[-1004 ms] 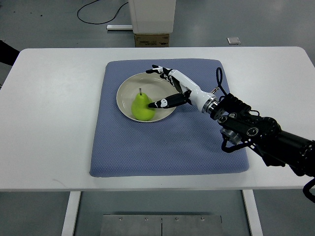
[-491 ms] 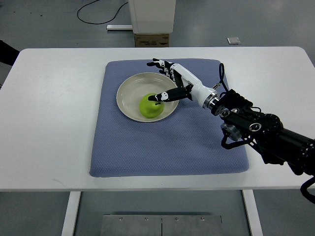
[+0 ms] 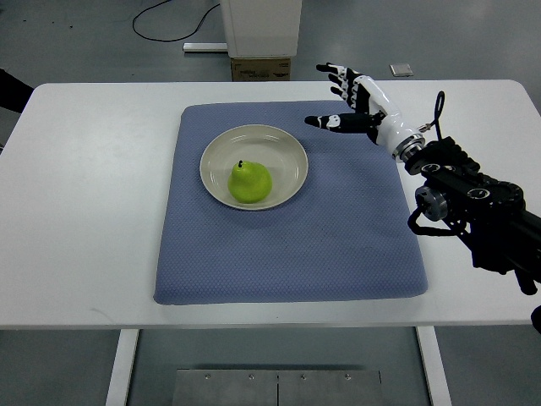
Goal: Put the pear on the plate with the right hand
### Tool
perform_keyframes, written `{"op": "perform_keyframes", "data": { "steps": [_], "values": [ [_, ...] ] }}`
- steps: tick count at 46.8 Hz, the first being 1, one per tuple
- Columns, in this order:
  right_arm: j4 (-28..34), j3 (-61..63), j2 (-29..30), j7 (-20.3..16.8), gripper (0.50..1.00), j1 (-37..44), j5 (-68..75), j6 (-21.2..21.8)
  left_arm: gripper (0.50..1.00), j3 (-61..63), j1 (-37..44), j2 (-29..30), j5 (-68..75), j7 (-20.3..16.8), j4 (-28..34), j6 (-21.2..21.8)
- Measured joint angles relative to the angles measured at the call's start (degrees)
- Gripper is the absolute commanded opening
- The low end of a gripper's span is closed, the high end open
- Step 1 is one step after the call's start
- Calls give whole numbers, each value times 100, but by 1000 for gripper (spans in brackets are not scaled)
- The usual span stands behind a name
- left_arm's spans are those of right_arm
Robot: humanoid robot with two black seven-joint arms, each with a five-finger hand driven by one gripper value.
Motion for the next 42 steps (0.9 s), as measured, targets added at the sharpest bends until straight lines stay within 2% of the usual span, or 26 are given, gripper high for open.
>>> {"op": "perform_keyframes", "data": {
  "steps": [6, 16, 32, 42],
  "values": [
    [-195, 484, -1, -373, 1000, -151, 294, 2, 1000, 0, 0, 0, 0, 1, 0, 1],
    [-341, 1179, -2, -726, 1000, -278, 405, -74, 1000, 0, 1, 0, 0, 4, 0, 4],
    [-387, 2373, -44, -1708, 1000, -448, 427, -93, 1000, 0, 1, 0, 0, 1, -2, 3],
    [-384, 2564, -120, -1757, 1000, -590, 427, -89, 1000, 0, 0, 0, 0, 1, -2, 0]
  ]
}}
